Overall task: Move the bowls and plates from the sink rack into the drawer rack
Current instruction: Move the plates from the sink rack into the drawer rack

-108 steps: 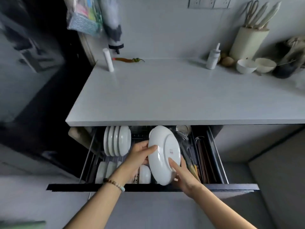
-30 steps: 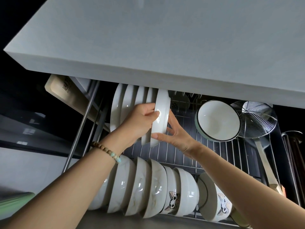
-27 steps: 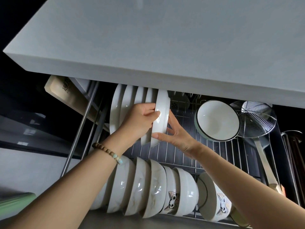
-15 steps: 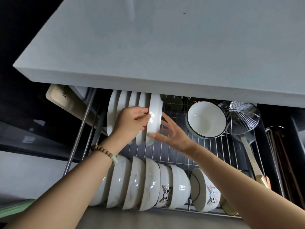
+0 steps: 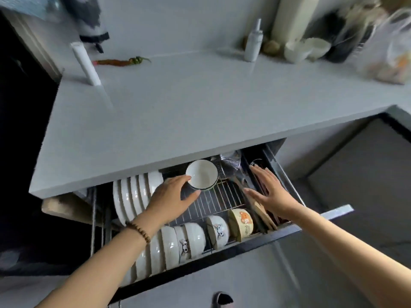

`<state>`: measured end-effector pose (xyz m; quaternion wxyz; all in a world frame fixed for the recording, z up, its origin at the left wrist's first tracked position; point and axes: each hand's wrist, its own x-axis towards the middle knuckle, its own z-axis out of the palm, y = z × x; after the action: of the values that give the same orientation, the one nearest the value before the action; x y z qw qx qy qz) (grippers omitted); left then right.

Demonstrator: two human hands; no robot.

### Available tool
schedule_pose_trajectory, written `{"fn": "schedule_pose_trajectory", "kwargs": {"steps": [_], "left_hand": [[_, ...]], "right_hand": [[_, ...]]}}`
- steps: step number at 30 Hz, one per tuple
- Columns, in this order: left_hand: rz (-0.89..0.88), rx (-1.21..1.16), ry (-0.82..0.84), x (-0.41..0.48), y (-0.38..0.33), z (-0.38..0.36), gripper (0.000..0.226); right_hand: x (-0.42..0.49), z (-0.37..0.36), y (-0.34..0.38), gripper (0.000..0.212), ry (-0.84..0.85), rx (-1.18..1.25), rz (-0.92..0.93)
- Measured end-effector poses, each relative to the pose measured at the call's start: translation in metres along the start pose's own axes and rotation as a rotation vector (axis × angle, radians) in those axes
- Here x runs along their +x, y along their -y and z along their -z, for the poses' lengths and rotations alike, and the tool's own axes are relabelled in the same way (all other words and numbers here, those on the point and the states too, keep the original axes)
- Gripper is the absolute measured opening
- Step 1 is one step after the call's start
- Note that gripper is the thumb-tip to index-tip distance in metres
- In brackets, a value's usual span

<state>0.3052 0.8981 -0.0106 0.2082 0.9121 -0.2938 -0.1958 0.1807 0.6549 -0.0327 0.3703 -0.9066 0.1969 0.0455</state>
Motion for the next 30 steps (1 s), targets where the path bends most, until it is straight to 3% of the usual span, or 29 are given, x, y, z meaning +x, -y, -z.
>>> {"fn": "schedule_pose_trajectory", "kwargs": {"steps": [6,12,20,24,27,30], "left_hand": [[-0.284,0.070,0.035,0.026,-0.144,0.004,0.070],[-0.528,0.228,0.052,0.071,-0.306,-0.051,0.088],[-0.604,0.282,0.115,0.124,-0.512,-0.162,0.080],[-0.640,0.336,0.150,0.148,-0.595,-0.205,0.076],[-0.674,0.361,0.174,0.168,-0.646,-0.231,0.076],[-0.712,0.386,0.215,0.195,-0.688,-0.259,0.075]], "right_hand": [[-0.089,0.130,-0.053,0.087,-0.211,-0.194,-0.068],[-0.162,0.251,-0.152,0.082,-0.399,-0.229,-0.209],[-0.211,0.389,-0.300,0.086,-0.425,-0.217,-0.344],[-0.227,0.443,-0.367,0.103,-0.428,-0.247,-0.410],[-0.234,0.471,-0.412,0.082,-0.431,-0.230,-0.474],[-0.233,0.492,-0.454,0.080,-0.413,-0.202,-0.537]]}}
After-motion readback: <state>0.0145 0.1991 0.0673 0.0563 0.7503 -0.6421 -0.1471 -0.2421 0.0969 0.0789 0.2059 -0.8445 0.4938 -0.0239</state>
